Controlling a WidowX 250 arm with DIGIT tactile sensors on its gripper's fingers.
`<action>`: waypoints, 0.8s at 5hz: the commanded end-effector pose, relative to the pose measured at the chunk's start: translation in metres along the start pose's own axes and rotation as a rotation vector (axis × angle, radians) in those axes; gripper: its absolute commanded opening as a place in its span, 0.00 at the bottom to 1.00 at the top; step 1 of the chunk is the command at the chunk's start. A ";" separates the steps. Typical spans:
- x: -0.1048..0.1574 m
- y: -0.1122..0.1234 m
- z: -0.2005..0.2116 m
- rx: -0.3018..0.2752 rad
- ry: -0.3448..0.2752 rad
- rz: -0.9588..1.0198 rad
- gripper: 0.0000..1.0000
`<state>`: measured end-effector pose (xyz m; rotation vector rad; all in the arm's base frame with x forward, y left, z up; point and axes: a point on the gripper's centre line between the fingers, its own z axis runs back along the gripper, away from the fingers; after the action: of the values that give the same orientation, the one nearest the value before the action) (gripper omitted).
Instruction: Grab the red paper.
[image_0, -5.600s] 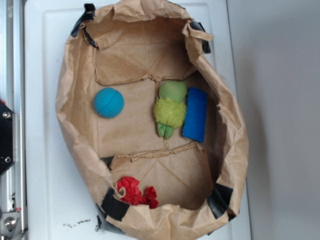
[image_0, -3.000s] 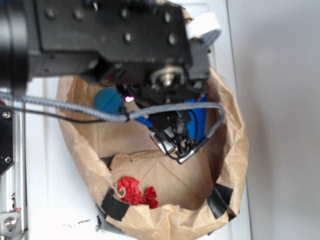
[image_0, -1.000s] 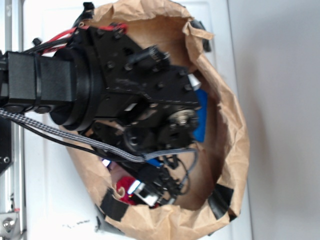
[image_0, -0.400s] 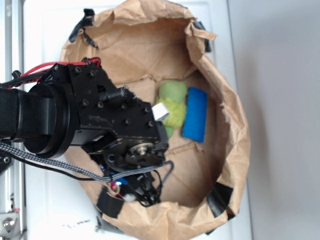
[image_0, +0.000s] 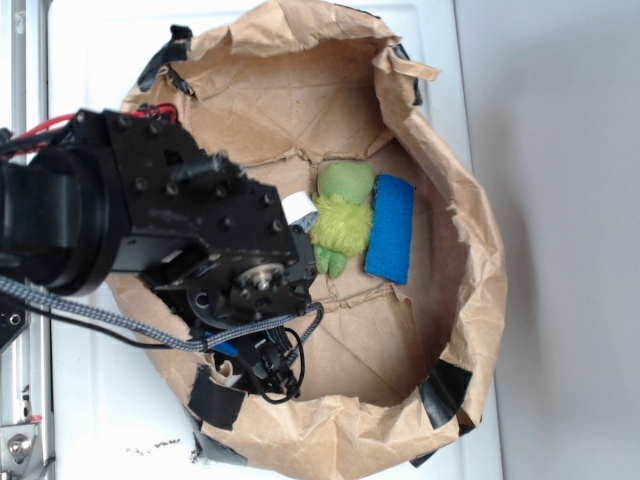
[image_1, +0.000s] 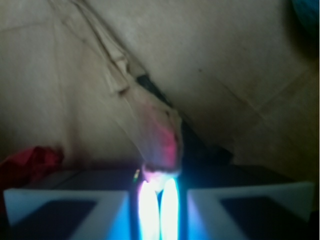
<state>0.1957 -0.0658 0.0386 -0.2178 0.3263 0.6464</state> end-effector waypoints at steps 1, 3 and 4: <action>0.016 0.002 0.081 -0.210 -0.048 0.040 0.00; 0.002 0.020 0.080 -0.229 -0.121 0.012 0.96; -0.003 0.014 0.062 -0.193 -0.080 0.009 1.00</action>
<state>0.1993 -0.0441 0.0906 -0.3650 0.2052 0.7003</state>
